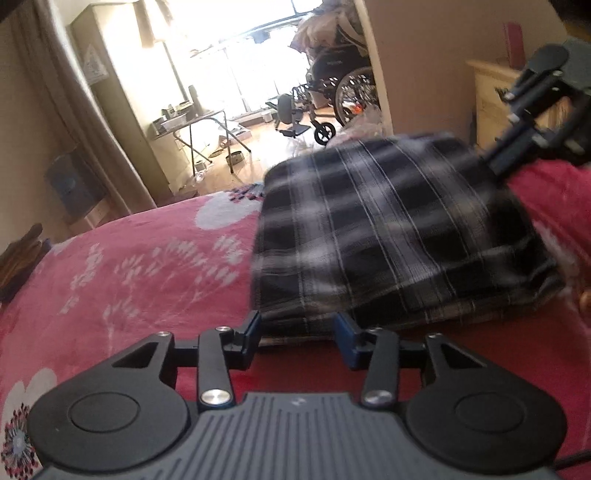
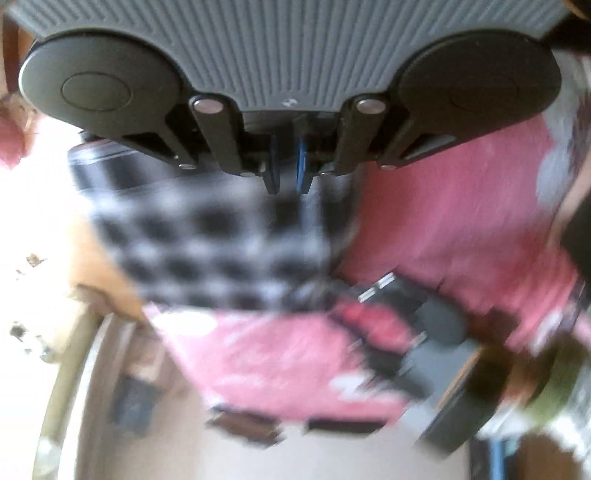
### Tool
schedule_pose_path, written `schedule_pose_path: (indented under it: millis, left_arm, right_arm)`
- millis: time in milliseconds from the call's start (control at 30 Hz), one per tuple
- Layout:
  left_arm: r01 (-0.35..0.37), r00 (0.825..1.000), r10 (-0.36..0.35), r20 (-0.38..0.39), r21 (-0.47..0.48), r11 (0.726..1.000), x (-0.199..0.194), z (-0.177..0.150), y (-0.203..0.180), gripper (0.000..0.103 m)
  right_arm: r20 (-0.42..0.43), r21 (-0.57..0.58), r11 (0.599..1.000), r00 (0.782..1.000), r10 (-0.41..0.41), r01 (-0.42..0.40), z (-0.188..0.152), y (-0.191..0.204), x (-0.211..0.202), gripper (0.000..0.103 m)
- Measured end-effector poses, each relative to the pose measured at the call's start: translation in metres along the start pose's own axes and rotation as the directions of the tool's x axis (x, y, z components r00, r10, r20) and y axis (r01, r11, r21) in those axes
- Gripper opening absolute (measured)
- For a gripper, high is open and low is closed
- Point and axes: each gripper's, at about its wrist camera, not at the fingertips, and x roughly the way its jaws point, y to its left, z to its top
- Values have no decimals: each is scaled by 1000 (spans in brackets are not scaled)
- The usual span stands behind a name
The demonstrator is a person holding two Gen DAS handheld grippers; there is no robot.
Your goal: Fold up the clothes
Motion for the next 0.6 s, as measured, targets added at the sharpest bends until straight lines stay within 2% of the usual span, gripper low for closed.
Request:
schedule_pose_path:
  millis: [67, 167, 233, 300, 400, 433, 500, 567, 600]
  left_arm:
    - [11, 1000, -10, 2, -62, 998, -1, 5, 9, 51]
    - [42, 999, -44, -17, -129, 991, 10, 14, 12, 53]
    - [60, 995, -70, -66, -138, 989, 24, 17, 8, 54]
    - [55, 994, -66, -81, -135, 989, 27, 17, 6, 54]
    - [47, 994, -61, -88, -156, 987, 23, 20, 9, 55]
    - [49, 994, -66, -86, -182, 982, 20, 22, 14, 56]
    - [53, 994, -72, -76, -234, 971, 16, 26, 25, 59]
    - [60, 994, -84, -73, -286, 956, 17, 31, 37, 59]
    - [70, 992, -98, -75, -315, 947, 20, 34, 44, 59]
  right_arm:
    - [44, 76, 995, 997, -62, 59, 2, -22, -7, 9]
    - [46, 249, 959, 988, -148, 132, -6, -59, 0, 10]
    - [-6, 346, 927, 988, -152, 144, -19, -76, 15, 11]
    - [-67, 377, 915, 990, -126, 142, -34, -82, 31, 10]
    - [-54, 381, 913, 990, -134, 144, -32, -81, 27, 10]
    - [-35, 422, 895, 990, -139, 141, -31, -87, 18, 11]
    - [-2, 516, 848, 989, -145, 125, -32, -100, 2, 14]
    - [15, 685, 725, 994, -105, 66, -53, -118, -6, 24]
    - [27, 759, 650, 996, -87, 36, -64, -127, -11, 34]
